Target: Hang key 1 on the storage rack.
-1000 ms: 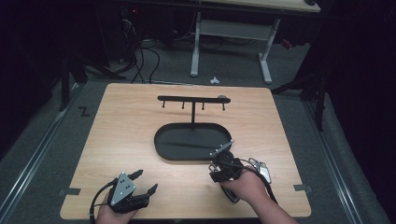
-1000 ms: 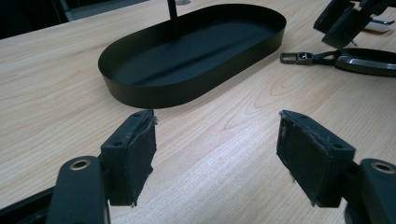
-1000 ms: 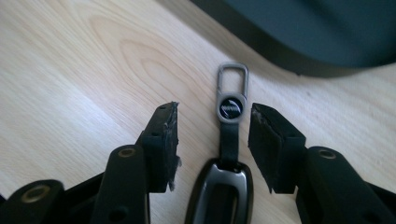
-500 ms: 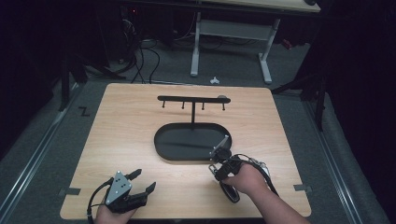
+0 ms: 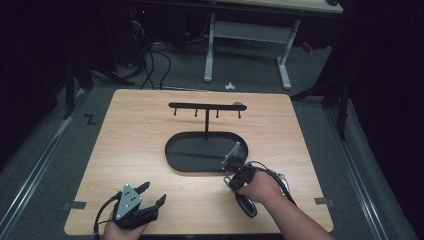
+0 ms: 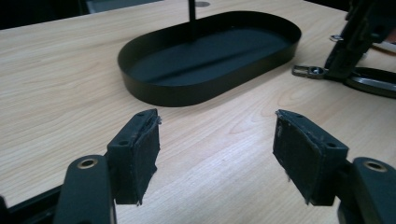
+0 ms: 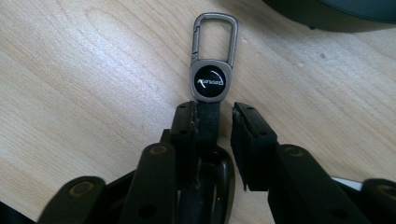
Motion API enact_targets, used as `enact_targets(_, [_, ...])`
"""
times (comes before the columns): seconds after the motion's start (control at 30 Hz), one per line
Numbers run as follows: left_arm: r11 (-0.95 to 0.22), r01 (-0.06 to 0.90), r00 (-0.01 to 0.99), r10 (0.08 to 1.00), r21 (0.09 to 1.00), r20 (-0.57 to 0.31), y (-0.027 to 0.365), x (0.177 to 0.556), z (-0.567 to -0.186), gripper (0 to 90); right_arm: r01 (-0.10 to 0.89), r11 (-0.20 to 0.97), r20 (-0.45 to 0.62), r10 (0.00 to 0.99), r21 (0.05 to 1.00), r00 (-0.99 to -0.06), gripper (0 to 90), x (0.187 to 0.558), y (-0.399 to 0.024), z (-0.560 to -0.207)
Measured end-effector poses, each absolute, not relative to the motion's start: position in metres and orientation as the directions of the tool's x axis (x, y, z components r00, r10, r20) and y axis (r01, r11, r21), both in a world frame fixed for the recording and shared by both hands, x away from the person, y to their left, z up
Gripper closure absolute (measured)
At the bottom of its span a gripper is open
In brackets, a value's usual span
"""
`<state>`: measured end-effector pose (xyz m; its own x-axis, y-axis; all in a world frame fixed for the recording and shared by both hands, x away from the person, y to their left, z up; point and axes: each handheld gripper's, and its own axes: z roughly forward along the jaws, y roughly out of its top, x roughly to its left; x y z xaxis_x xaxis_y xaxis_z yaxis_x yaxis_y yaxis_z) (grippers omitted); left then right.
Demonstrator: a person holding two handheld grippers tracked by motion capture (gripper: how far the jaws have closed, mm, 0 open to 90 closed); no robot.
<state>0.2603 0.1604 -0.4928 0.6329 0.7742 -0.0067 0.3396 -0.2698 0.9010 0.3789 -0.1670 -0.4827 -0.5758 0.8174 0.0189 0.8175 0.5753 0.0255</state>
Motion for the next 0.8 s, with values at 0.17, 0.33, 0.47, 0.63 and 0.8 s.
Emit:
enact_targets(0.17, [-0.310,0.291,0.671,0.740,0.905,0.038,0.161,0.263,-0.492,32.0,0.813,0.582,-0.007,0.813,-0.026,-0.582,72.9,0.379,-0.160,-0.488])
enact_targets(0.33, [-0.290,0.301,0.686,0.728,0.908,0.005,0.165,0.268,-0.496,32.0,0.809,0.586,-0.003,0.810,-0.044,-0.587,79.4,0.380,-0.157,-0.489])
enact_targets(0.47, [-0.282,0.279,0.695,0.719,0.918,0.010,0.161,0.269,-0.493,32.0,0.804,0.593,-0.004,0.804,-0.047,-0.594,79.8,0.380,-0.156,-0.489])
enact_targets(0.63, [-0.240,0.243,0.710,0.704,0.940,-0.004,0.159,0.268,-0.490,33.4,0.799,0.601,0.006,0.799,-0.037,-0.601,80.0,0.379,-0.158,-0.489])
enact_targets(0.8, [-0.231,0.238,0.706,0.708,0.943,-0.005,0.159,0.269,-0.492,33.6,0.784,0.620,-0.006,0.784,-0.027,-0.621,80.3,0.377,-0.158,-0.489])
